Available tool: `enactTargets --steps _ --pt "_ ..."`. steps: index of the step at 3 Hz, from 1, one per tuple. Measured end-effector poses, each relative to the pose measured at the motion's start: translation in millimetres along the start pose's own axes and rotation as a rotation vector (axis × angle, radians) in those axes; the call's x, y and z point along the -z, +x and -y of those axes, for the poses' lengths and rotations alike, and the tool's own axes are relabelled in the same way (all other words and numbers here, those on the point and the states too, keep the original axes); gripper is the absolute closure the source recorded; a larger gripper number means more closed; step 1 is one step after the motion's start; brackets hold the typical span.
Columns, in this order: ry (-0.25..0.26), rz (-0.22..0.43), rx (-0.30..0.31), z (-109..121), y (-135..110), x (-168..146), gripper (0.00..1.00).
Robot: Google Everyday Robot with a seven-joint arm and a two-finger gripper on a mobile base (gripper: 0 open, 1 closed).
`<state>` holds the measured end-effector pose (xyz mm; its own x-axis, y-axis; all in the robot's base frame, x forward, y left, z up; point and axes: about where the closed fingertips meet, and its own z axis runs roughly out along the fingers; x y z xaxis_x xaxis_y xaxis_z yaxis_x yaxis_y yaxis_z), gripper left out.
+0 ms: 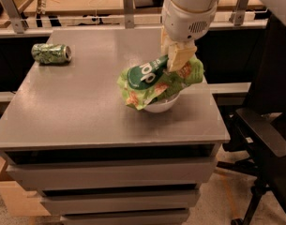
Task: Pick green rice chip bag from white bowl and place on counter
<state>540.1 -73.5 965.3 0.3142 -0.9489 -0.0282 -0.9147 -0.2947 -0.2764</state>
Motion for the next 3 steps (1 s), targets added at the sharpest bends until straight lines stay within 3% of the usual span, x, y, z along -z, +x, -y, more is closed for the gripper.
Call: enactTargets --steps 1,2,3 --pt "0.015 0.029 -0.007 -2 -2 10 1.00" --pt "0.044 0.117 -0.020 4 3 33 1.00" --pt "0.120 0.229 -0.048 29 0 69 1.00"
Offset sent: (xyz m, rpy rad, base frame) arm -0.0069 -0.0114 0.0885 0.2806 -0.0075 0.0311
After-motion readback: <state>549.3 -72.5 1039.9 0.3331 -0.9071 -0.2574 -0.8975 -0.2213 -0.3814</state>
